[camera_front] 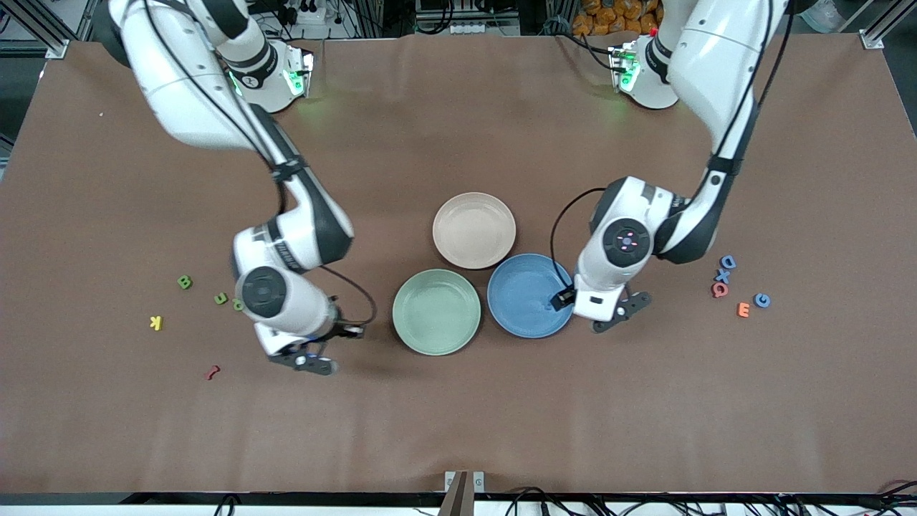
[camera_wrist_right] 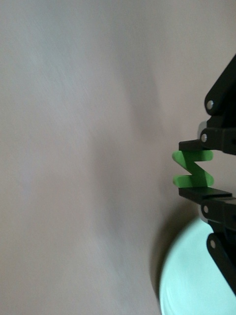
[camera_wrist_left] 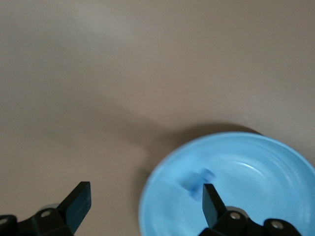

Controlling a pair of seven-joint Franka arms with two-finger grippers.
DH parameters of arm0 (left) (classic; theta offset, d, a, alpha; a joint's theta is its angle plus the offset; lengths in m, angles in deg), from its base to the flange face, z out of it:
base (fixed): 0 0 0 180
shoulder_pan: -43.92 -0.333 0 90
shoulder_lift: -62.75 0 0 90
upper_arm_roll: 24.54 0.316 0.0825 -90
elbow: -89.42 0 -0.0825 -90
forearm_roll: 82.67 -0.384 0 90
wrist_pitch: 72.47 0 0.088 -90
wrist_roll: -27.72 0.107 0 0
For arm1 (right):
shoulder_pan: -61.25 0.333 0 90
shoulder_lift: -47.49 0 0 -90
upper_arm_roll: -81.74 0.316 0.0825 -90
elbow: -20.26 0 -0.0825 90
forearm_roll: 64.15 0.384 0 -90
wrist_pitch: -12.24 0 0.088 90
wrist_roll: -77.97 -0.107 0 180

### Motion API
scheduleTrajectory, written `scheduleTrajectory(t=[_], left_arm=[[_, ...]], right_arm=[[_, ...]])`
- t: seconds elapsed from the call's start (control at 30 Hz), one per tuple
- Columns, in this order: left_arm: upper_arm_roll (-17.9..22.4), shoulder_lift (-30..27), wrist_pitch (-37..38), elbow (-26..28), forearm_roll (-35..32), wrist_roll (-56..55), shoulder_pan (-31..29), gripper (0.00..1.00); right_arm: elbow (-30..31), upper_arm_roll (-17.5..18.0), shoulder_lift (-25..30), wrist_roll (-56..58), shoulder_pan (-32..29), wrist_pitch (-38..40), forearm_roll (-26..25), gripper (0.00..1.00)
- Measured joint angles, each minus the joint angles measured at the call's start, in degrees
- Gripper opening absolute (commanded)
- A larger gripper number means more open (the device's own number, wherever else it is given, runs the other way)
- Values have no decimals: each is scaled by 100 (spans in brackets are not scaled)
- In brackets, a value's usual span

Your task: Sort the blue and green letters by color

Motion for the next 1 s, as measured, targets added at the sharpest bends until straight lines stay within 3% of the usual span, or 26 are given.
scheduleTrajectory(t=[0.5, 0.57, 0.6, 0.63, 0.67, 1.0], left_arm=[[10, -1403, -809, 2127, -132, 2266, -1417, 100], [13, -1449, -933, 2309, -243, 2500, -1658, 100], [13, -1463, -983, 2383, -318, 2623, -1781, 100], [14, -1471, -1031, 2450, -411, 2757, -1920, 100], [15, -1474, -1071, 2505, -497, 2883, -2053, 100], [12, -1475, -1566, 2917, -909, 4777, -3423, 100]], right_arm=[[-603, -14, -645, -1536, 1054, -151, -1, 0], [-618, -16, -671, -1648, 1144, -166, -1, 24], [-626, -16, -681, -1692, 1182, -172, -1, 41], [-637, -16, -689, -1725, 1216, -178, -1, 67], [-649, -16, -696, -1755, 1242, -183, -1, 100], [-752, 40, -703, -1793, 1110, -201, -213, 100]])
